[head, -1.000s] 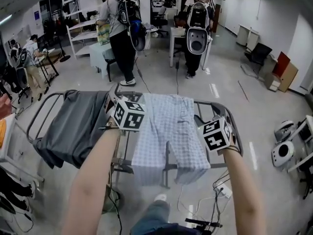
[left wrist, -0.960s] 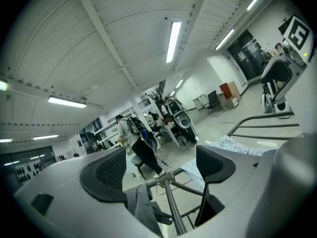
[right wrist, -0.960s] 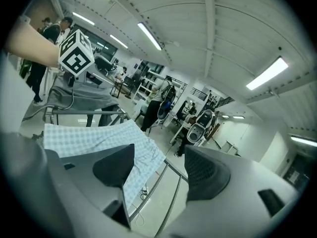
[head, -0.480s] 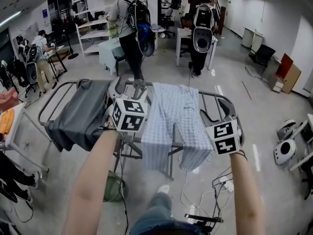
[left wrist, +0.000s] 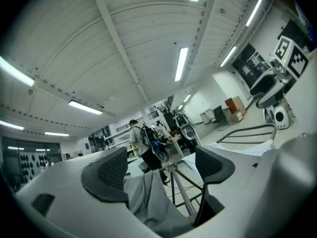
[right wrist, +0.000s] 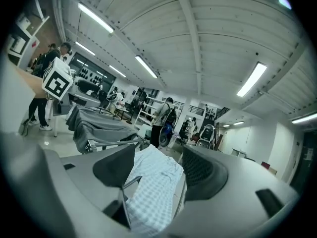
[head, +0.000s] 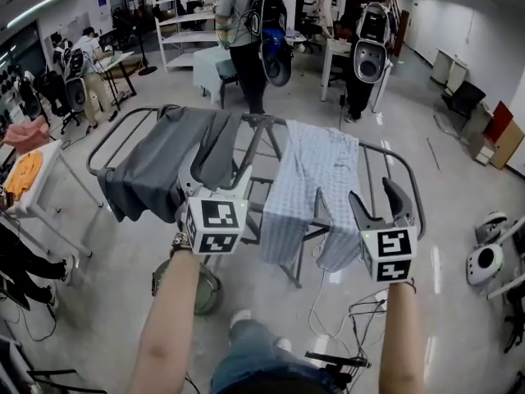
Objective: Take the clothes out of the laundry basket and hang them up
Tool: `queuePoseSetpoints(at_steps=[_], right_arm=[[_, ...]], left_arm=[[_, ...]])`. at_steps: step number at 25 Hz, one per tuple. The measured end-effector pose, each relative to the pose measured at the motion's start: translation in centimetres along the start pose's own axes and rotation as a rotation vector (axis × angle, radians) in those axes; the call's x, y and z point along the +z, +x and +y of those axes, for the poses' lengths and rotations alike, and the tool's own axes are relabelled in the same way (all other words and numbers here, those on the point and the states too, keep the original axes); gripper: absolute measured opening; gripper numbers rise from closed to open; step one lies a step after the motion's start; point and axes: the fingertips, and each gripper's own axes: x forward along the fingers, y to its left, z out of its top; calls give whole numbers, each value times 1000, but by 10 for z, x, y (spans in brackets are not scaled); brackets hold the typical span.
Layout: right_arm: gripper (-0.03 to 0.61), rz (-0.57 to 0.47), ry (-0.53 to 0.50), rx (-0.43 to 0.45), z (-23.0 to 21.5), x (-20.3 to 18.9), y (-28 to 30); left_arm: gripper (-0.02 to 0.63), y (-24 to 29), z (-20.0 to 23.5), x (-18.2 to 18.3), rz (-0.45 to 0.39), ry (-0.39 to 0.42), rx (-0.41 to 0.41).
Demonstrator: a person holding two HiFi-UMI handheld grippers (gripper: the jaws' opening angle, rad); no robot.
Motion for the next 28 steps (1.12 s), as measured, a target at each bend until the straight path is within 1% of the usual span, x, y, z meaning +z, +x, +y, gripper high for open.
queuePoseSetpoints(at_steps=[5,7,9,12,19,22,25,27,28], right_arm=[[298,-17,28,19,31,6,-6],[298,-25,58,18,45,9,-8],[298,-38,116,8,58,12,-11],[298,-48,183,-13,77,16,-10],[296,-71,167,-56,113,36,8],[293,-96,171,-73,129,52,16],[271,-115,153,-94,146,67,22],[265,-116,148,-114,154,73,25],[262,-114,149,-123,158,76,27]], left_arm=[[426,-37,32,-9,-65,-117,21],[425,-49,44,-16,-85,-140,14],[423,-58,55,-23,-97,-135,1],[423,-65,76,-39,-85,-132,-24],[423,-70,119,-74,-83,-208,-100],[423,-69,129,-86,-89,-192,-136],[423,-65,141,-97,-99,-180,-161],[412,-60,149,-103,-104,-174,-176],[394,-57,153,-105,-106,-170,-182]])
